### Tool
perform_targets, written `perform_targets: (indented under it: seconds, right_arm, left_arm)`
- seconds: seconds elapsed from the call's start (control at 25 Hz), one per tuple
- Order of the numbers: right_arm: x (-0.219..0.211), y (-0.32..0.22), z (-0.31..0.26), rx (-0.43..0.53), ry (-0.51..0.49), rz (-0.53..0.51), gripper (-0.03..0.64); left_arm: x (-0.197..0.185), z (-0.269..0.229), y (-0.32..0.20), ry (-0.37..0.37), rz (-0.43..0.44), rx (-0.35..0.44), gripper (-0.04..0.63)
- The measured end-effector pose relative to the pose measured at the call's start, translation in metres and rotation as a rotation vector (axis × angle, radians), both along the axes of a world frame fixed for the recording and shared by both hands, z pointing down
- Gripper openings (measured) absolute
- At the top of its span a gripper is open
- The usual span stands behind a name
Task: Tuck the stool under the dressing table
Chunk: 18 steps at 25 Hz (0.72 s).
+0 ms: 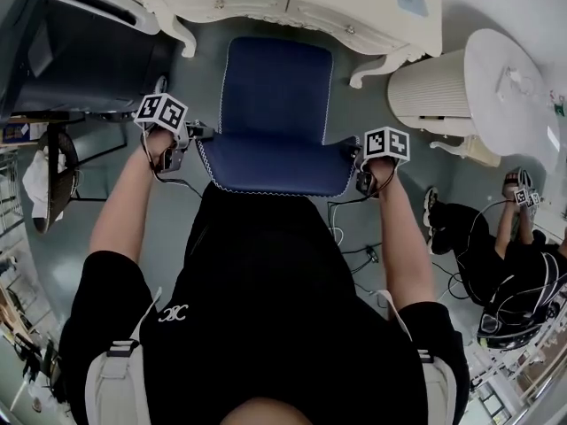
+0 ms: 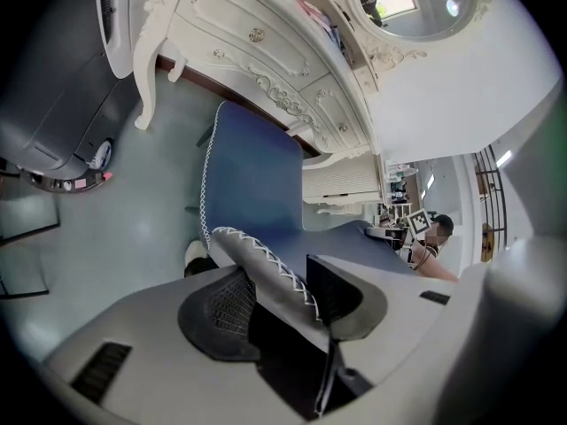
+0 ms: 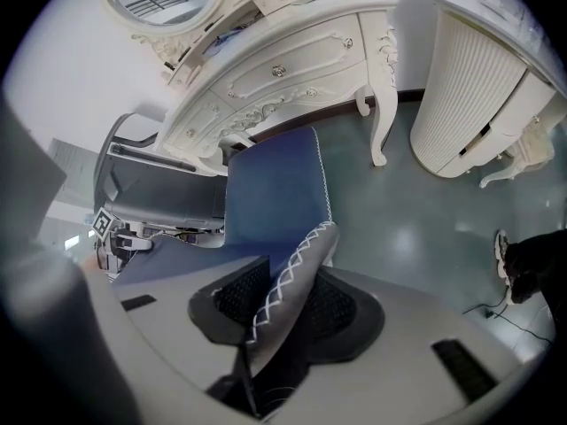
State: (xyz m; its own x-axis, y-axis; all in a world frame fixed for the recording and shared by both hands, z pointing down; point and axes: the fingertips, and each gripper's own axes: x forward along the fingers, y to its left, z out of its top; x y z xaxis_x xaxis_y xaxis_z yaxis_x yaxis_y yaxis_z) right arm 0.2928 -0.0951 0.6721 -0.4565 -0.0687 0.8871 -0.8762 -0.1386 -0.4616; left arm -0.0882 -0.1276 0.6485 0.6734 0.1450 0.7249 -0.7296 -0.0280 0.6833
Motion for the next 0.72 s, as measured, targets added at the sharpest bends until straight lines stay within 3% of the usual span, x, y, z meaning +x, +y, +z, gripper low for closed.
perform_targets:
  seconds: [0.72]
  right_arm:
    - [0.001, -0.115, 0.011, -0.053, 0.018, 0.059, 0.124]
  left_arm:
    - [0.001, 0.016, -0.128, 0.011, 0.030, -0.051, 0.169]
